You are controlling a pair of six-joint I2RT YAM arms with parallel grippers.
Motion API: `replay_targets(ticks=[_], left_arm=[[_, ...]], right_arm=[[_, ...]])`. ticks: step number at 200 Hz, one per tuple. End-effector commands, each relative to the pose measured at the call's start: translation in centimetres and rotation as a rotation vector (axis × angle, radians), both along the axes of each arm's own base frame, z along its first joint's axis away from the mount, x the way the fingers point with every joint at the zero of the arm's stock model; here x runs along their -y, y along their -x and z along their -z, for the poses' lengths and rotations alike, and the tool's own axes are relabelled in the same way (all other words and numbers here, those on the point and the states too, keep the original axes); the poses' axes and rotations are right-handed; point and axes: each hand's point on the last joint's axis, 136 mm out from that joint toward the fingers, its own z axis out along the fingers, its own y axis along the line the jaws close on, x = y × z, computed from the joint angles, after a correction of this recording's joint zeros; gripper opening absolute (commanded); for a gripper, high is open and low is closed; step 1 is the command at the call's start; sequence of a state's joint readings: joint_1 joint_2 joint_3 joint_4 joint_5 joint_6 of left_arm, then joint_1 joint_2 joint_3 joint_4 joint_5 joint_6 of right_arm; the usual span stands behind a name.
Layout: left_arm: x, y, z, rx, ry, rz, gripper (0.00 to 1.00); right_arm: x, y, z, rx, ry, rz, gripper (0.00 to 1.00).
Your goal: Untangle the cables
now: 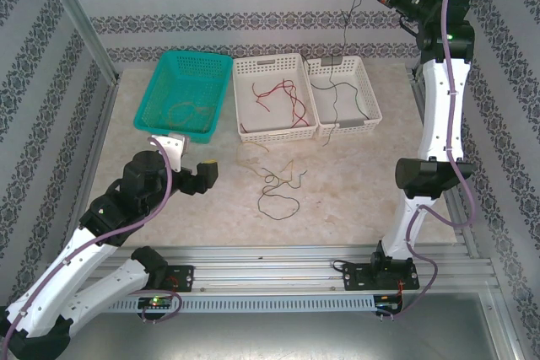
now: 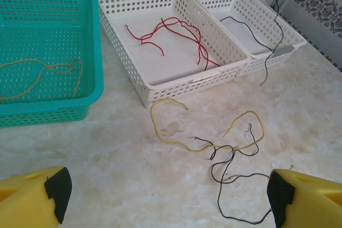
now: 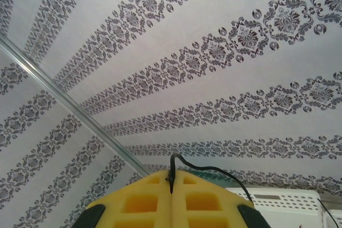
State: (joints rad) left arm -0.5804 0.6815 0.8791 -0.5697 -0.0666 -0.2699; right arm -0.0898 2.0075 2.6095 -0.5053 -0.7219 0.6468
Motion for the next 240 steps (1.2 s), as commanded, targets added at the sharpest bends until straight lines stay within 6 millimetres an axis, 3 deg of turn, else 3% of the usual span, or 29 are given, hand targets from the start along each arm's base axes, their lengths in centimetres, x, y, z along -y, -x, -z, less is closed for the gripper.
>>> replay_targets(ticks=[1,49,104,131,184,240], left_arm=[[-0.2,0.1,0.6,-0.015,-0.023,0.007,0.95],[-0.1,0.1,0.6,-0.017,-0.024,0.011,0.95],[0.0,0.0,0.8,-0.023,-0.026,0.013,0.95],[0.0,0.1,0.8,-0.024,-0.027,0.013,0.95],[0.0,0.1,0.9,-0.026,-0.027,0.016,0.95],[0.2,0.1,1.0,-0.033,-0.029,0.025,0.95]], right_arm=[[0.5,1.3,-2.6,0.081,0.019,0.028,0.00],[-0.2,4.8,-8.0,0.210,-0.040,0.008,0.00],[-0.8,6.0,-9.8,0.262,-0.057,-0.006,0.00],[-0.1,4.3,-8.0,0.219,-0.041,0.010,0.00],[0.8,-0.3,-0.8,0.060,0.043,0.047,0.00],[0.9,-2.2,3.9,-0.005,0.119,0.084,0.00]])
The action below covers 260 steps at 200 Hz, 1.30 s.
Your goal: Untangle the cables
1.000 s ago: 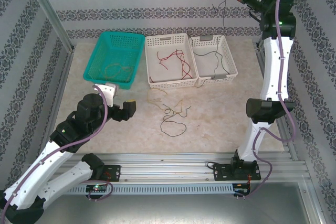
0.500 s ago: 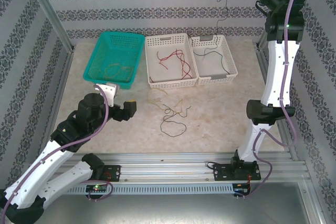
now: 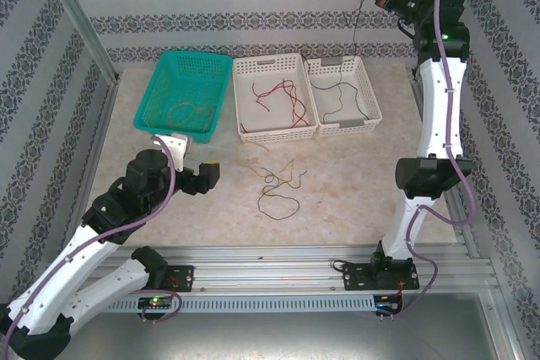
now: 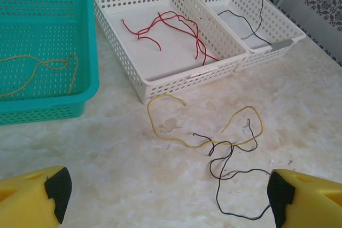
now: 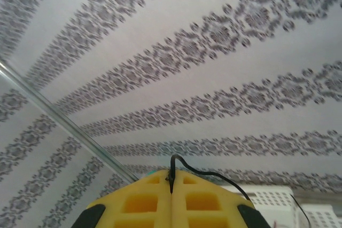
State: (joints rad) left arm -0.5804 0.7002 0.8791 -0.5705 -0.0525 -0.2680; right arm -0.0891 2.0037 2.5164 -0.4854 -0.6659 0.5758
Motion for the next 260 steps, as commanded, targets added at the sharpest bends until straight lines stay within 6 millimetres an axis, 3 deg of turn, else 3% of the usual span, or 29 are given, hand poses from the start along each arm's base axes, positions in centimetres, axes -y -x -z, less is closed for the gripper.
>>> replay_targets(ticks=[1,28,114,154,193,215,243,260], left_arm=[[-0.2,0.2,0.5,-0.013,-0.021,0.012,0.95],[-0.1,0.2,0.5,-0.016,-0.022,0.015,0.95],[-0.1,0.1,0.8,-0.023,-0.027,0.013,0.95],[0.0,0.1,0.9,-0.031,-0.033,0.016,0.95],[0.1,0.1,1.0,-0.034,-0.036,0.021,0.95],[0.1,0.1,1.0,-0.035,-0.036,0.022,0.95],[0.1,0.1,1.0,-0.036,-0.035,0.026,0.95],[0.2,0.1,1.2,-0.041,-0.038,0.030,0.95]], right_arm=[[0.0,-0.3,1.1,0.021,0.069,0.029,0.00],[-0.4,-0.8,5.1,-0.022,0.145,0.061,0.00],[-0.8,-3.3,22.5,-0.357,0.260,0.086,0.00],[-0.5,-3.5,28.6,-0.495,0.279,0.114,0.06],[0.2,-3.7,32.2,-0.599,0.309,0.154,0.04],[0.9,-3.6,33.5,-0.648,0.331,0.187,0.15],[1.2,-3.3,32.8,-0.653,0.334,0.198,0.22],[1.5,-3.0,31.3,-0.637,0.331,0.229,0.35]])
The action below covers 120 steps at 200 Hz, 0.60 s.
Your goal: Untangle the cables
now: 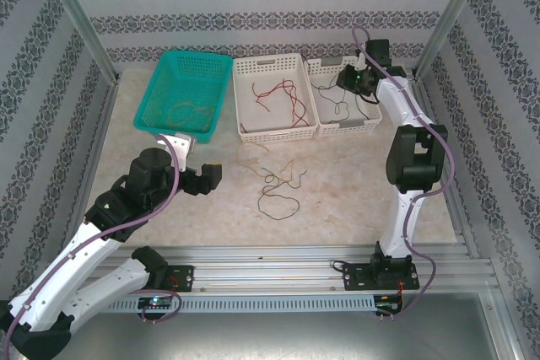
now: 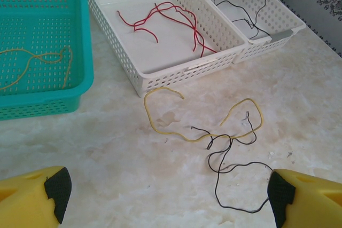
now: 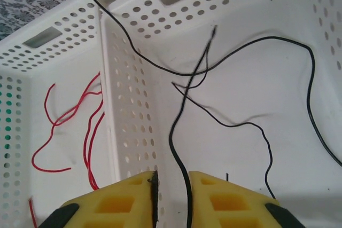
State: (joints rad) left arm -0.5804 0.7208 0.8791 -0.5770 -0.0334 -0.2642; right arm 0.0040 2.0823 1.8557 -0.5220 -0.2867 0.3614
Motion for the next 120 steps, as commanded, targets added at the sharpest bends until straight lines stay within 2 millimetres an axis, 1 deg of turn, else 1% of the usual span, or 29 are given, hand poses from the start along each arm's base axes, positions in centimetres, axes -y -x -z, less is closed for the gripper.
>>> replay_targets(ticks=[1,12,24,45,59,67,78,93,97,99,107,110,115,120], left_arm=[[-0.2,0.1,0.5,-0.016,-0.027,0.012,0.95],[-0.1,0.1,0.6,-0.019,-0.028,0.013,0.95],[0.0,0.1,0.6,-0.022,-0.027,0.017,0.95],[0.1,0.1,0.7,-0.026,-0.027,0.021,0.95],[0.1,0.1,0.8,-0.029,-0.027,0.022,0.95],[0.1,0.1,0.9,-0.032,-0.027,0.021,0.95],[0.1,0.2,0.9,-0.036,-0.027,0.024,0.95],[0.2,0.1,1.1,-0.043,-0.026,0.025,0.95],[0.2,0.1,1.1,-0.046,-0.029,0.024,0.95],[0.2,0.1,1.2,-0.048,-0.029,0.023,0.95],[0.3,0.1,1.2,-0.056,-0.027,0.023,0.96],[0.3,0.1,1.3,-0.060,-0.028,0.023,0.96],[0.4,0.1,1.5,-0.069,-0.027,0.026,0.96],[0.4,0.0,1.6,-0.078,-0.027,0.021,0.96]], right_arm=[[0.7,0.1,-3.2,0.046,0.038,0.039,0.36],[0.6,0.3,-4.6,0.073,0.036,0.042,0.43],[0.2,0.5,-6.1,0.104,0.042,0.038,0.48],[-0.4,0.9,-8.6,0.138,0.058,0.030,0.50],[-0.6,1.2,-9.8,0.159,0.067,0.029,0.51],[-0.6,1.5,-10.6,0.162,0.081,0.035,0.51],[-1.1,2.2,-11.7,0.168,0.100,0.024,0.51],[-2.5,3.8,-13.7,0.204,0.121,-0.004,0.51],[-3.0,4.2,-14.0,0.211,0.126,-0.013,0.51],[-3.1,4.6,-14.4,0.221,0.129,-0.014,0.51],[-4.3,5.8,-15.6,0.257,0.130,-0.038,0.52],[-4.7,6.3,-15.4,0.258,0.131,-0.045,0.52],[-5.2,7.3,-16.0,0.276,0.132,-0.055,0.52],[-5.8,8.3,-16.3,0.285,0.137,-0.067,0.52]])
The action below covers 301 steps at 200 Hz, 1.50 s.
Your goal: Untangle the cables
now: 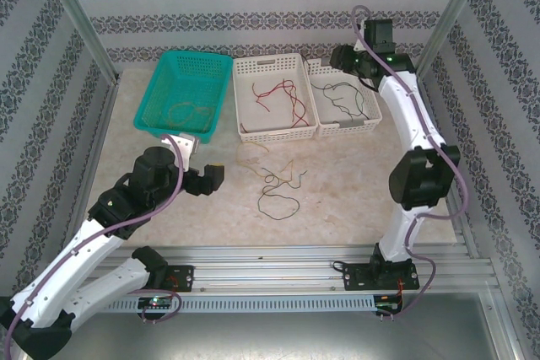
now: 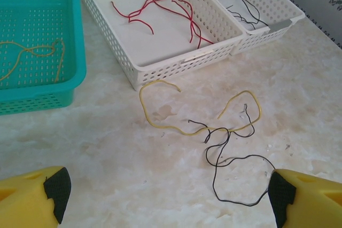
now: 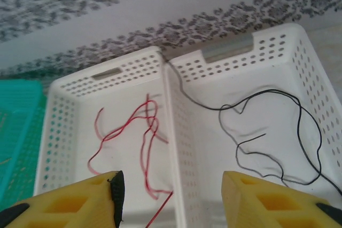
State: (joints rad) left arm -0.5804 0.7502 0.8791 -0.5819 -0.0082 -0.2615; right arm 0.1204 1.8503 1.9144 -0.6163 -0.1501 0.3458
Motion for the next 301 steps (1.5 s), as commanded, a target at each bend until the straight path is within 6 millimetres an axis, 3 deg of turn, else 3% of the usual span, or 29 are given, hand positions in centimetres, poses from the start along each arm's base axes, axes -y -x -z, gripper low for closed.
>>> replay_targets(ticks=[1,16,36,78,105,130,172,231,273,301], left_arm=[[-0.2,0.1,0.8,-0.047,-0.017,-0.004,0.96],[-0.2,0.1,1.1,-0.092,-0.013,-0.025,0.96],[0.2,0.0,1.4,-0.150,0.026,-0.047,0.96],[1.5,-0.1,6.3,-0.341,0.088,-0.105,0.94],[2.4,-1.0,9.1,-0.408,0.113,-0.141,0.94],[3.9,-2.5,10.8,-0.442,0.150,-0.151,0.93],[6.1,-6.3,14.2,-0.454,0.139,-0.170,0.93],[7.1,-10.9,17.1,-0.426,0.100,-0.244,0.89],[7.2,-12.8,17.1,-0.373,0.117,-0.279,0.85],[7.2,-13.5,18.1,-0.392,0.106,-0.289,0.76]], right_arm=[[-2.0,4.6,-3.6,0.079,0.051,-0.043,0.53],[-4.0,7.9,-3.7,0.096,0.070,-0.093,0.54],[-6.7,12.6,-1.3,0.067,0.055,-0.182,0.55],[-10.8,22.2,6.6,-0.040,0.025,-0.330,0.55],[-11.6,26.8,9.2,-0.040,0.037,-0.376,0.55],[-10.4,29.7,10.0,0.005,0.015,-0.373,0.55],[-6.4,33.3,9.2,0.123,-0.044,-0.328,0.63],[-4.6,35.2,9.5,0.139,-0.048,-0.332,0.98],[-3.9,35.4,9.3,0.143,-0.064,-0.300,0.98],[-2.9,35.5,8.4,0.138,-0.077,-0.247,0.98]])
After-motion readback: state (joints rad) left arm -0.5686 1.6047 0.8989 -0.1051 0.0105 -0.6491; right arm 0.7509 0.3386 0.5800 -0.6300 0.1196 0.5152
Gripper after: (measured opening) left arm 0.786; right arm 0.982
